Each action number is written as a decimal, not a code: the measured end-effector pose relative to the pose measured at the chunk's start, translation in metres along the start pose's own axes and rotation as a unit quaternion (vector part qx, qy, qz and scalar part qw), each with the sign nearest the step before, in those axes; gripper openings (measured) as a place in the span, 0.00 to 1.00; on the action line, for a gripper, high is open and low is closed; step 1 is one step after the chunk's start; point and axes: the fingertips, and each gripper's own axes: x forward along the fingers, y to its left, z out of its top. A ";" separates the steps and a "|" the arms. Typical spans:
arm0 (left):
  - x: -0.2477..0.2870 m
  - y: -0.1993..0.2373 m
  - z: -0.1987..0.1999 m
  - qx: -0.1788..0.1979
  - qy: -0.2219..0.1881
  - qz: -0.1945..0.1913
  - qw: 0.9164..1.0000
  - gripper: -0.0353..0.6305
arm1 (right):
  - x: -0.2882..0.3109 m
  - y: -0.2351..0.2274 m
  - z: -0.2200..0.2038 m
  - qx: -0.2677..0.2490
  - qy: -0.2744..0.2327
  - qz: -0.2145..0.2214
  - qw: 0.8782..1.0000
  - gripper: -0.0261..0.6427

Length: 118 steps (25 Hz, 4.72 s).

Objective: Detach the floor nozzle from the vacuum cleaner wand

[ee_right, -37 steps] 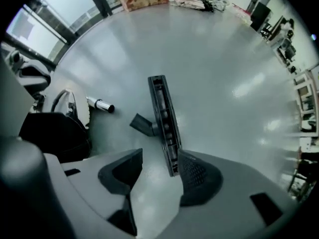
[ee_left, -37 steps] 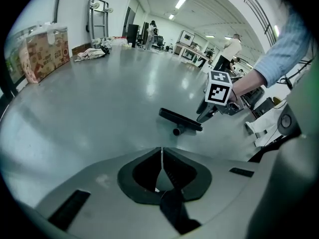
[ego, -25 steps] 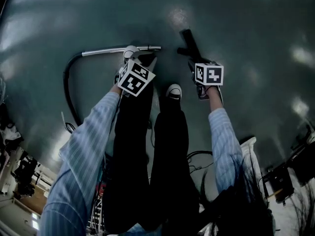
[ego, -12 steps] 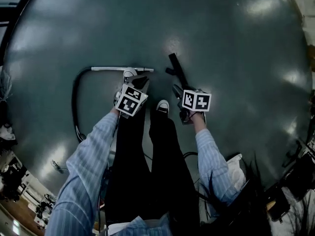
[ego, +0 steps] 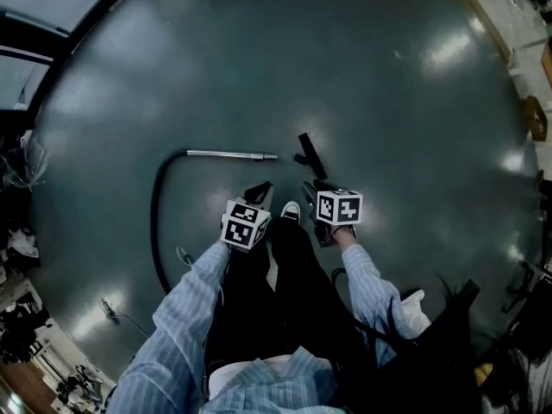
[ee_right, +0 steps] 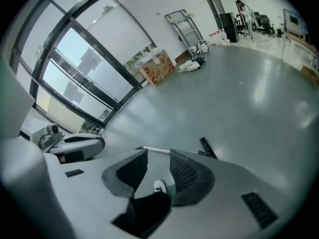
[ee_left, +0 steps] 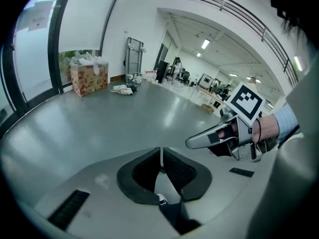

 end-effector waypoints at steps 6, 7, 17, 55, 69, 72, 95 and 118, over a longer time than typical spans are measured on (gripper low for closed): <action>-0.062 -0.042 0.006 0.007 -0.033 0.001 0.999 0.06 | -0.047 0.054 0.001 0.002 -0.031 0.014 0.999 0.23; -0.072 -0.045 0.006 0.007 -0.040 0.003 0.999 0.06 | -0.052 0.063 0.000 0.006 -0.040 0.019 0.999 0.23; -0.219 -0.031 -0.044 -0.053 -0.119 0.047 0.990 0.06 | -0.103 0.168 -0.070 0.025 -0.093 0.007 0.995 0.15; -0.390 -0.185 -0.301 -0.146 -0.191 0.091 0.966 0.06 | -0.278 0.189 -0.415 -0.025 -0.103 -0.033 0.994 0.13; -0.401 -0.293 -0.373 -0.184 -0.211 0.119 0.953 0.06 | -0.320 0.138 -0.507 -0.060 -0.088 -0.015 0.994 0.13; -0.413 -0.295 -0.370 -0.170 -0.214 0.113 0.955 0.06 | -0.326 0.153 -0.510 -0.074 -0.091 -0.016 0.993 0.12; -0.475 -0.258 -0.386 -0.055 -0.186 0.037 0.980 0.06 | -0.285 0.297 -0.532 -0.073 -0.095 0.026 0.992 0.13; -0.471 -0.285 -0.396 -0.076 -0.194 0.046 0.977 0.06 | -0.314 0.285 -0.543 -0.107 -0.087 0.031 0.990 0.11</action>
